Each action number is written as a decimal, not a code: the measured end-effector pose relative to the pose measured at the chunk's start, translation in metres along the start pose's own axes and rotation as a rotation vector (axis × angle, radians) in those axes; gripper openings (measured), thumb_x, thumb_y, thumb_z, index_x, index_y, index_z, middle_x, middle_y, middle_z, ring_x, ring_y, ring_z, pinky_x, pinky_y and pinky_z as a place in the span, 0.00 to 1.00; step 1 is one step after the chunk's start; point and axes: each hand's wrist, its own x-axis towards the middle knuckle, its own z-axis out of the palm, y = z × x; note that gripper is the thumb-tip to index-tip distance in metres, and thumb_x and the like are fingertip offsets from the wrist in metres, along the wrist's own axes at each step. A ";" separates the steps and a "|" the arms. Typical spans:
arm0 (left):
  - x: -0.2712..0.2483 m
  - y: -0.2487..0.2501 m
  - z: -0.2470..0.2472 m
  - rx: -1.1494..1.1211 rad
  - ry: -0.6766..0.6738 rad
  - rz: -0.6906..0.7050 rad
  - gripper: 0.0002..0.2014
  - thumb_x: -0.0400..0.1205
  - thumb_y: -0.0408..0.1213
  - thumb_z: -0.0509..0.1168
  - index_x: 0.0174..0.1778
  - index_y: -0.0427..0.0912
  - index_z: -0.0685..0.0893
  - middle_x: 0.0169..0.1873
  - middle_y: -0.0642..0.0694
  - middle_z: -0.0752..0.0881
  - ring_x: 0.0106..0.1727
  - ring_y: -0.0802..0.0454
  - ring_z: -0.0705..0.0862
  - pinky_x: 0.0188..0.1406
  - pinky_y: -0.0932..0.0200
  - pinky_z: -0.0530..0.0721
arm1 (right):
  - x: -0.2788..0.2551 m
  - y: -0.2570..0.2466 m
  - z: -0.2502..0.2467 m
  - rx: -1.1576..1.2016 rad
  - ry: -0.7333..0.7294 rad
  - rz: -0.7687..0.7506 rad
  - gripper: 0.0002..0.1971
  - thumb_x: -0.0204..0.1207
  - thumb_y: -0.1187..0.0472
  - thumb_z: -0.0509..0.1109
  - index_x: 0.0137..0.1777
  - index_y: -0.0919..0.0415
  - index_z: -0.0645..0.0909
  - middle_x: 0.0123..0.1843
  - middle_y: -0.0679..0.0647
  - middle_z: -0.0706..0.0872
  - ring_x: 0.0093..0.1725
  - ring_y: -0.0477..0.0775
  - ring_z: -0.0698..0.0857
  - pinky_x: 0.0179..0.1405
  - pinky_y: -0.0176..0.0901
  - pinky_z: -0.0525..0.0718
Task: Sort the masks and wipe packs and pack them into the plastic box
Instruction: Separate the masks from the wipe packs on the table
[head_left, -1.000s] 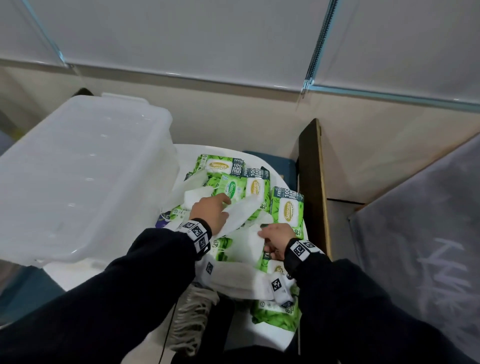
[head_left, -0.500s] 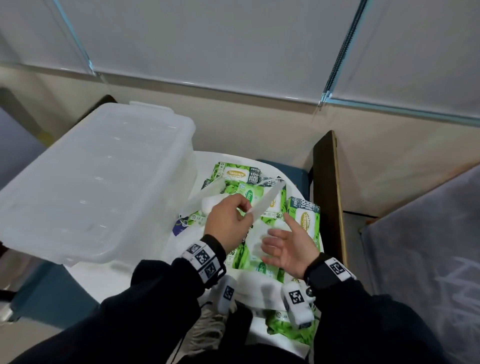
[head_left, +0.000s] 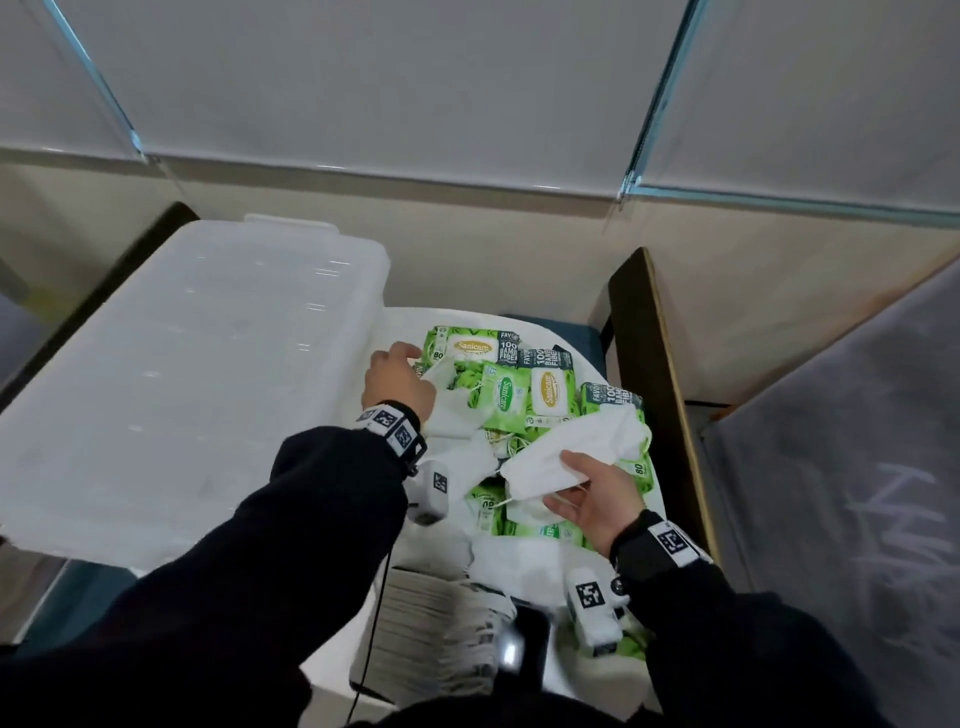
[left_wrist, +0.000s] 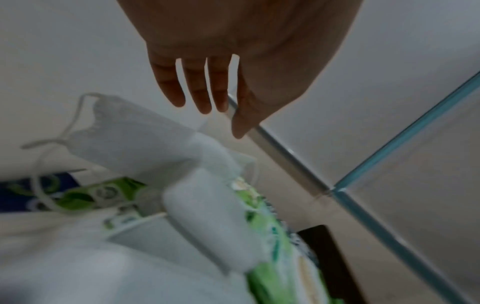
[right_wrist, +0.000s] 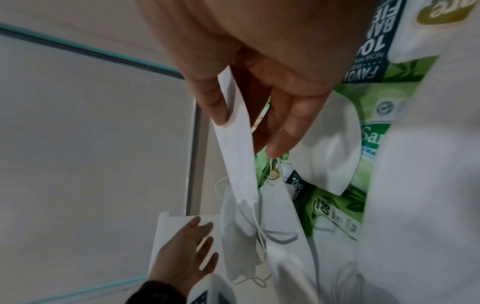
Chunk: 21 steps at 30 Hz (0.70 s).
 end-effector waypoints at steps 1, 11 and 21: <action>0.006 -0.005 0.002 0.069 -0.026 -0.038 0.24 0.77 0.28 0.65 0.68 0.52 0.78 0.66 0.42 0.76 0.64 0.39 0.81 0.65 0.42 0.83 | -0.002 0.003 0.000 0.004 0.024 0.000 0.19 0.80 0.64 0.77 0.69 0.68 0.82 0.55 0.66 0.89 0.44 0.65 0.90 0.35 0.52 0.92; -0.016 -0.003 0.019 0.117 -0.065 0.119 0.17 0.82 0.34 0.63 0.65 0.53 0.84 0.56 0.43 0.89 0.54 0.39 0.88 0.54 0.50 0.87 | -0.018 0.031 -0.005 0.072 0.054 -0.007 0.08 0.82 0.64 0.75 0.58 0.62 0.84 0.51 0.63 0.89 0.42 0.62 0.88 0.41 0.54 0.92; -0.073 0.009 0.022 -0.098 -0.075 0.403 0.01 0.83 0.42 0.69 0.48 0.52 0.83 0.52 0.53 0.89 0.53 0.51 0.86 0.55 0.53 0.84 | -0.025 0.035 -0.017 0.144 0.064 -0.014 0.12 0.84 0.64 0.73 0.65 0.65 0.84 0.56 0.64 0.90 0.57 0.67 0.89 0.50 0.60 0.91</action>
